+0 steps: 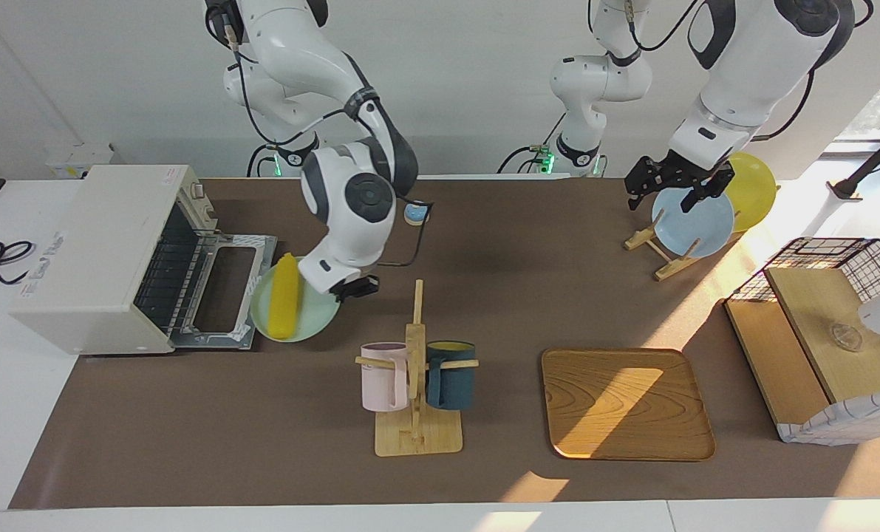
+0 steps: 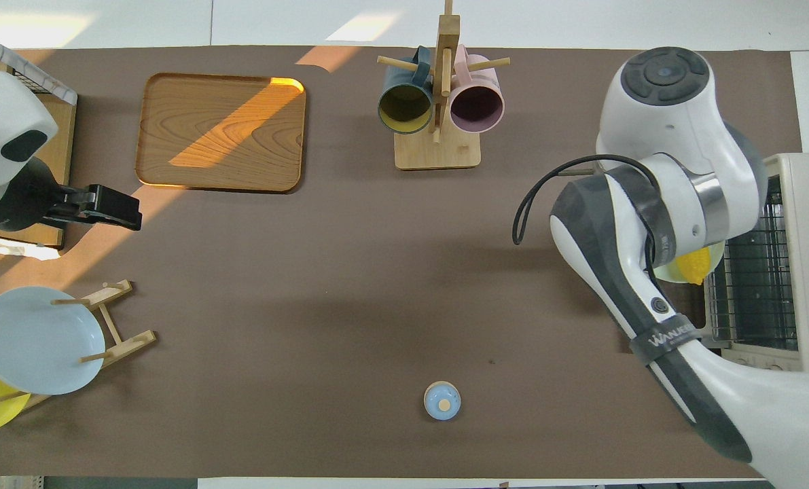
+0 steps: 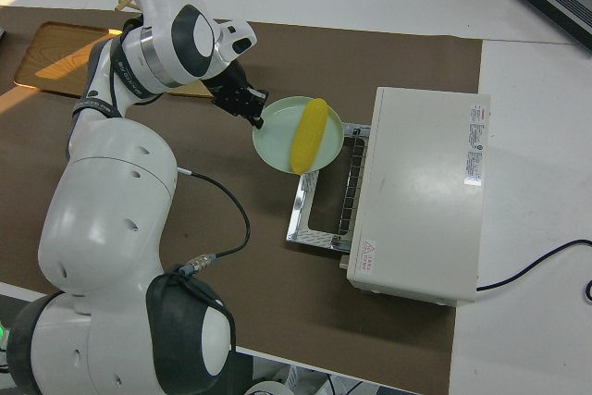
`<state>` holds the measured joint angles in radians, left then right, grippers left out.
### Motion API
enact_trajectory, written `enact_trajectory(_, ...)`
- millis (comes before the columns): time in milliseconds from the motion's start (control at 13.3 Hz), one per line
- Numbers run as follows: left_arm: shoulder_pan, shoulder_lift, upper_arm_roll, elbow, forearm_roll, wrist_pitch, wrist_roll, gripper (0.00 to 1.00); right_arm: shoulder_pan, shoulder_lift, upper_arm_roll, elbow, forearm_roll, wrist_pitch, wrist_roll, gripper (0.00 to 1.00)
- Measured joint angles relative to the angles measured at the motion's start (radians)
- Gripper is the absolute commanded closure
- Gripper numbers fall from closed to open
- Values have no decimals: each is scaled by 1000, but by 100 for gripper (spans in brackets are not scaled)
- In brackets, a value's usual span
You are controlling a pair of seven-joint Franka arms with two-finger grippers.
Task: Put corn in oven
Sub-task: 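Insert the plate with corn into the open oven with the right gripper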
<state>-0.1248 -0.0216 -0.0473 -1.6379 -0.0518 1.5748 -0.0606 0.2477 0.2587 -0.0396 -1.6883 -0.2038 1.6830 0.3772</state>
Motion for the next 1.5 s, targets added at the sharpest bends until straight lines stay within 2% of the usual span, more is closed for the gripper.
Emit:
enact_trajectory(300,0,-2,0,0,0,0,0,0,-71,-65,1,-147,0,39,-75,100)
enact_trajectory(526,0,-2,0,0,0,0,0,0,-138,-72,0,-194,0,91,-192,100)
enact_trajectory(751,0,-2,0,0,0,0,0,0,-164,-91,0,-245,-26,130,-255,100)
enact_trajectory(1051,0,-2,0,0,0,0,0,0,-175,-109,2,-278,-45,136,-319,100)
enact_trajectory(1502,0,-2,0,0,0,0,0,0,-252,-119,4,-300,-46,136,-418,100)
